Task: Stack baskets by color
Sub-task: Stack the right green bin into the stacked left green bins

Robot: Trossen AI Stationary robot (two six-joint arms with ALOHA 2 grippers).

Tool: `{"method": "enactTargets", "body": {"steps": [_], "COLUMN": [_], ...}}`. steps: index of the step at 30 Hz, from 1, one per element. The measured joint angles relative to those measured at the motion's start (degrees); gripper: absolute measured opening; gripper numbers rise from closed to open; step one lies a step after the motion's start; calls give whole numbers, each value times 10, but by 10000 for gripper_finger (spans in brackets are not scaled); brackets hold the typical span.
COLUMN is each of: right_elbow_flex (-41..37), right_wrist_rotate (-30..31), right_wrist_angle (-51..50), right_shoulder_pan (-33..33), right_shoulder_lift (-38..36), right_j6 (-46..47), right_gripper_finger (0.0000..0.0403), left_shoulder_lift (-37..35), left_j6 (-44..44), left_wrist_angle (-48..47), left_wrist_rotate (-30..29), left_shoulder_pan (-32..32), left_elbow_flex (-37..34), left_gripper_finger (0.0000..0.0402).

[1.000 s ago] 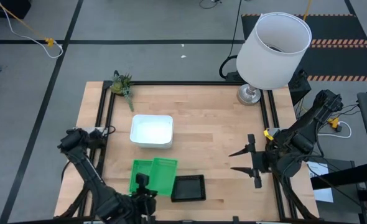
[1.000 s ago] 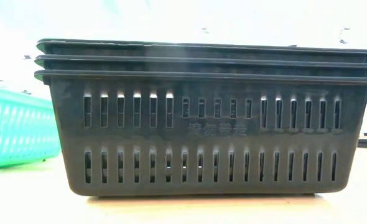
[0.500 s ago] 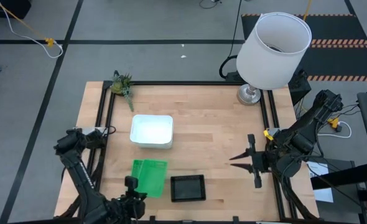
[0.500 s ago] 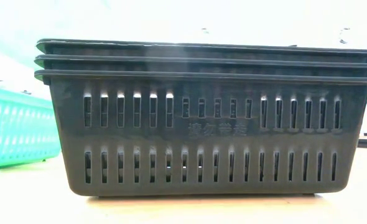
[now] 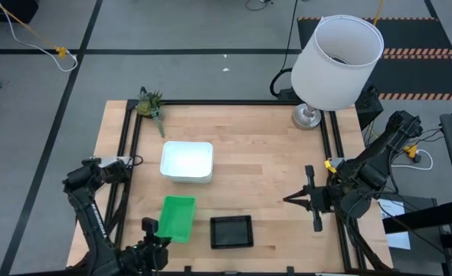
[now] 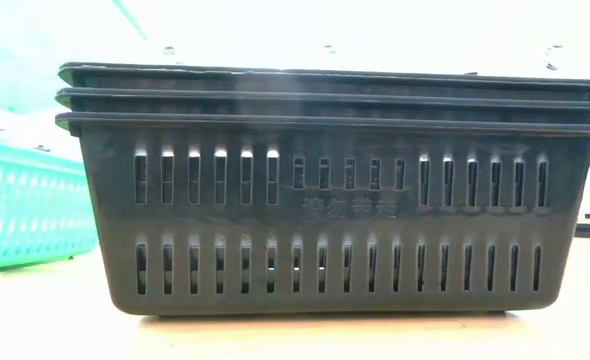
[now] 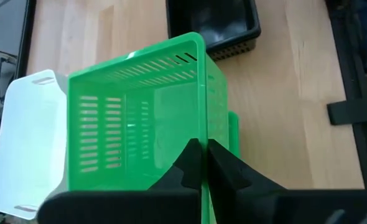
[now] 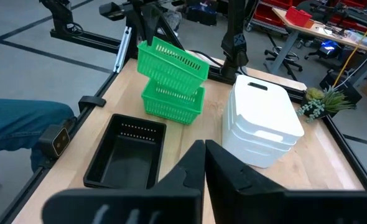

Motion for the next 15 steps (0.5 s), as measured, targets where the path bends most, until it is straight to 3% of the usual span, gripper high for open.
{"method": "enactTargets", "body": {"steps": [15], "right_elbow_flex": [0], "right_wrist_rotate": [0], "right_wrist_angle": [0], "right_shoulder_pan": [0], "right_shoulder_lift": [0], "right_j6": [0], "right_gripper_finger": [6], "left_shoulder_lift": [0], "left_j6": [-58], "left_wrist_angle": [4], "left_wrist_rotate": [0], "left_shoulder_pan": [-6], "left_elbow_flex": [-46], "left_gripper_finger": [14]}}
